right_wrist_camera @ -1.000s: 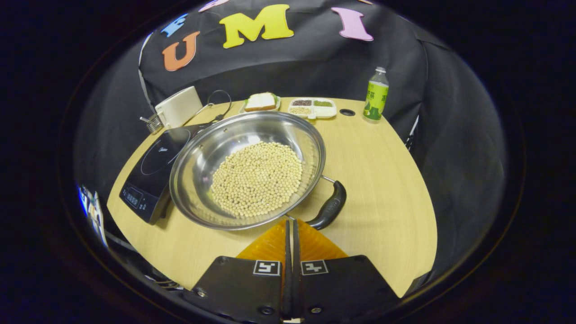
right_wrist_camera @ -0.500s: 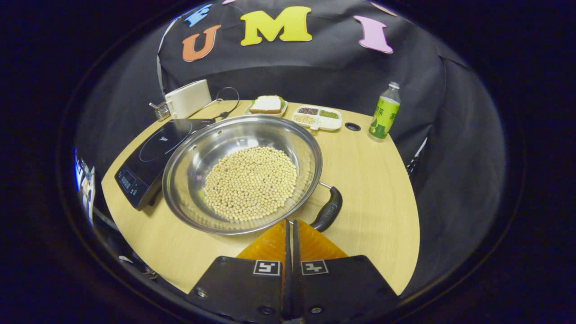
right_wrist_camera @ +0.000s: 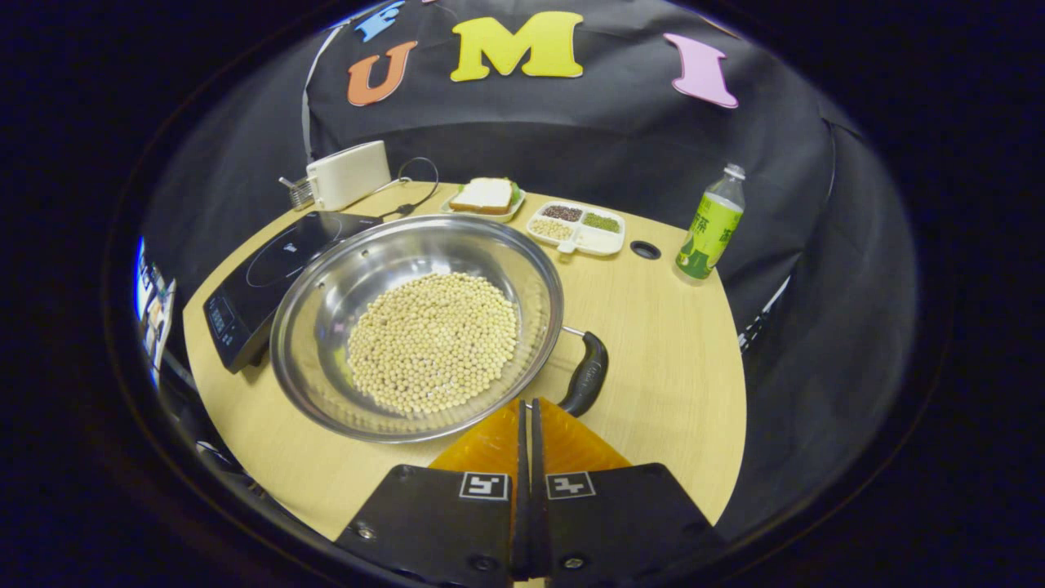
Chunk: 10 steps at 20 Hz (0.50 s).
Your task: First push the handle of the pot to place it horizontally, then grasp the pot with both hands and set it on the induction cooktop.
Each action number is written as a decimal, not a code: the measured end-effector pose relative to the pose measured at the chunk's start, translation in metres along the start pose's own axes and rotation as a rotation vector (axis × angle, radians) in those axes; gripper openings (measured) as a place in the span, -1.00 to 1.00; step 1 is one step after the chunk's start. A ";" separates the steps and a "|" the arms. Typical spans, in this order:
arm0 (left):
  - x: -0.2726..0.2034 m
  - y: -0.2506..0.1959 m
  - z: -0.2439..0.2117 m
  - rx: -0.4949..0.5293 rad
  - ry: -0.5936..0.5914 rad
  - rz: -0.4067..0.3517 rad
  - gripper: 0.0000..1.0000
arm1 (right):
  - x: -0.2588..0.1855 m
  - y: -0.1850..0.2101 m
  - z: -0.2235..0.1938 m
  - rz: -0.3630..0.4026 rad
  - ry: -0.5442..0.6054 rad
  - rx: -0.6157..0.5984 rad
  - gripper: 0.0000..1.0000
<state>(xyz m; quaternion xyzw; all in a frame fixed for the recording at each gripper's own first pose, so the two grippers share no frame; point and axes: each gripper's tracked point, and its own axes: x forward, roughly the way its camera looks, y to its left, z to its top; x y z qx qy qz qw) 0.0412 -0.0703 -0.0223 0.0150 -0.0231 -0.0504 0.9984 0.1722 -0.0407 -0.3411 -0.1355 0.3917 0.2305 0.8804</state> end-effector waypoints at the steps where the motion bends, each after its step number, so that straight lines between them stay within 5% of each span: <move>1: 0.005 0.001 -0.002 0.000 0.006 0.003 0.90 | 0.002 -0.002 0.003 0.000 0.000 0.004 -0.93; 10: 0.031 0.009 -0.019 -0.090 0.062 0.038 0.89 | 0.009 -0.006 0.012 -0.020 -0.026 0.053 -0.92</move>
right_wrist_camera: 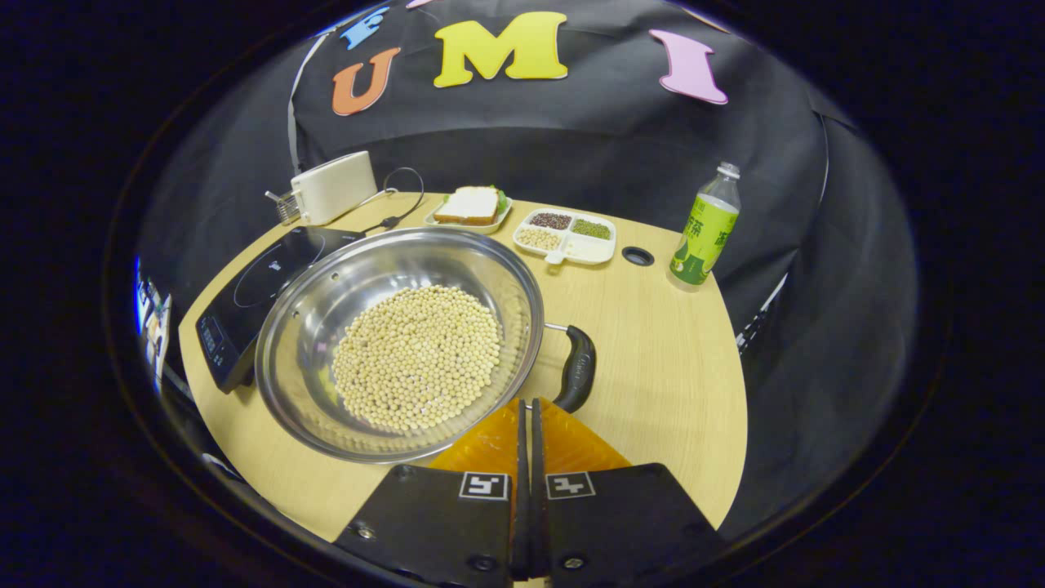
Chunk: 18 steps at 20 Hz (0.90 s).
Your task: First push the handle of the pot to place it horizontally, then grasp the pot with both hands and set it on the induction cooktop.
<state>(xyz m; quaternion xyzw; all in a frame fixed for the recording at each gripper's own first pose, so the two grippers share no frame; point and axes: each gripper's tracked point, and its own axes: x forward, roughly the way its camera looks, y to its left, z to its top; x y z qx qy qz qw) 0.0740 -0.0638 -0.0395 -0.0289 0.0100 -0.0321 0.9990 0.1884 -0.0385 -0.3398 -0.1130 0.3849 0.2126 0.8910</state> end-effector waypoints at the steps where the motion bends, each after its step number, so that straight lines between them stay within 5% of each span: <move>1: 0.002 0.003 -0.004 -0.015 0.014 0.004 0.89 | -0.003 -0.002 0.001 -0.010 -0.007 0.007 -0.92; 9: 0.026 0.008 -0.035 -0.038 0.150 -0.003 0.88 | -0.045 -0.024 0.025 -0.078 -0.113 0.066 -0.92; 13: 0.041 -0.006 -0.079 -0.055 0.294 -0.030 0.89 | -0.068 -0.030 0.037 -0.120 -0.154 0.086 -0.51; 16: 0.053 -0.011 -0.103 -0.076 0.381 -0.040 0.90 | -0.075 -0.024 0.049 -0.098 -0.174 0.095 0.28; 18: 0.065 -0.015 -0.116 -0.082 0.419 -0.049 0.91 | -0.074 -0.025 0.054 -0.095 -0.177 0.097 0.57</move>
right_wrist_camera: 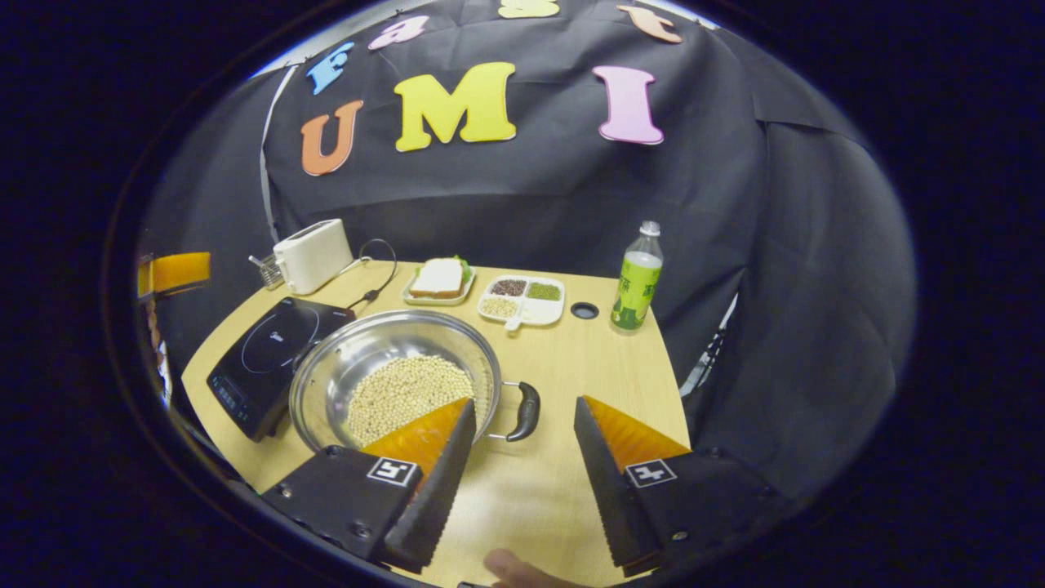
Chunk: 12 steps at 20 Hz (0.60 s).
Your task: First push the handle of the pot to place it horizontally, then grasp the pot with both hands and set it on the induction cooktop.
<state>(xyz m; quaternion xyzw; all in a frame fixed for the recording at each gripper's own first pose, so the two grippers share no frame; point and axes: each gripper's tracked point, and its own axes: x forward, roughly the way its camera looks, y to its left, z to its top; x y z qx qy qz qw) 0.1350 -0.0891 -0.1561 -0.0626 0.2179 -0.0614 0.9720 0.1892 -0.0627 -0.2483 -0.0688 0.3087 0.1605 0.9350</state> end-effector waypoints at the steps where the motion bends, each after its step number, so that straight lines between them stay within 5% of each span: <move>1: 0.008 0.002 -0.006 0.009 0.024 0.007 0.91 | 0.003 0.000 0.000 0.001 0.014 0.009 0.67; 12: 0.084 0.022 -0.090 -0.008 0.314 0.061 0.90 | 0.062 0.003 -0.017 0.004 0.128 0.120 0.65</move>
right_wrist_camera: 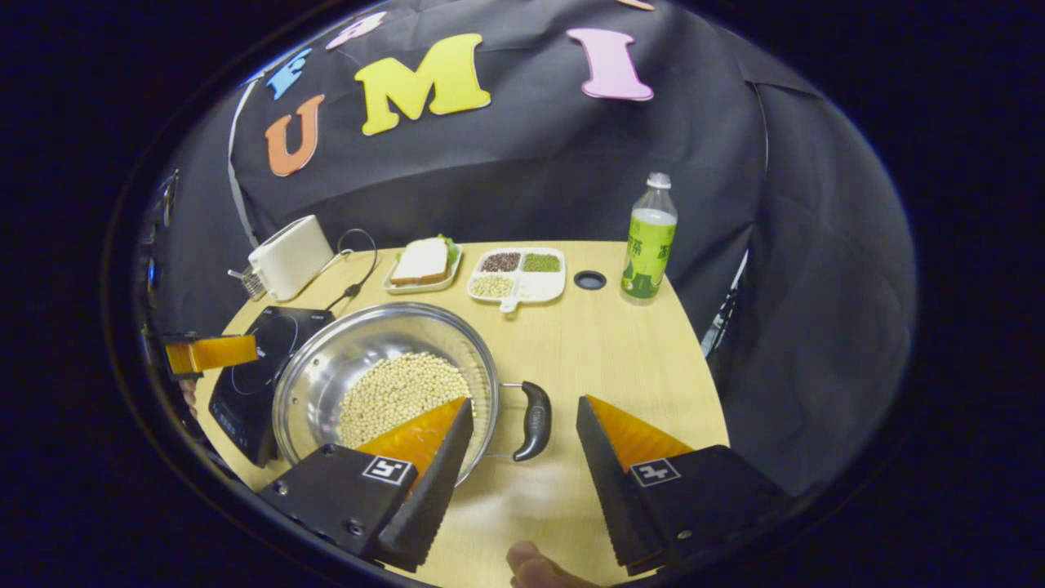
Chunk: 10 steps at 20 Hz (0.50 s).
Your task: First push the handle of the pot to place it horizontally, then grasp the pot with both hands and set it on the induction cooktop.
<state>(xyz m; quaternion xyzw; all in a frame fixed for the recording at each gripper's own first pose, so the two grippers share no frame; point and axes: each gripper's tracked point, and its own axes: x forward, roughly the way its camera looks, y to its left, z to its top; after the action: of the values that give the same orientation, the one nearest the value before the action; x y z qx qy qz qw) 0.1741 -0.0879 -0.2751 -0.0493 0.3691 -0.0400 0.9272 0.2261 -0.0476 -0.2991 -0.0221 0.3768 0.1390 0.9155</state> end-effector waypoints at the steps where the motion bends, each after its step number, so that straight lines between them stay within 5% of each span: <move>1: 0.006 0.001 -0.006 0.003 0.024 0.000 0.90 | 0.005 -0.001 -0.002 -0.004 0.012 0.005 0.65; 9: 0.032 0.003 -0.028 0.005 0.142 0.015 0.90 | 0.031 0.011 -0.010 0.045 0.067 0.032 0.59; 10: 0.034 0.005 -0.030 0.006 0.154 0.024 0.62 | 0.034 0.009 -0.011 0.042 0.070 0.033 0.60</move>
<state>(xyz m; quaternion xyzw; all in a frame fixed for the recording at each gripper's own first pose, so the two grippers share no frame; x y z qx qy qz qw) 0.1785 -0.0884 -0.3208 -0.0387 0.4395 -0.0338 0.8968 0.2392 -0.0320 -0.3298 -0.0040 0.4115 0.1511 0.8988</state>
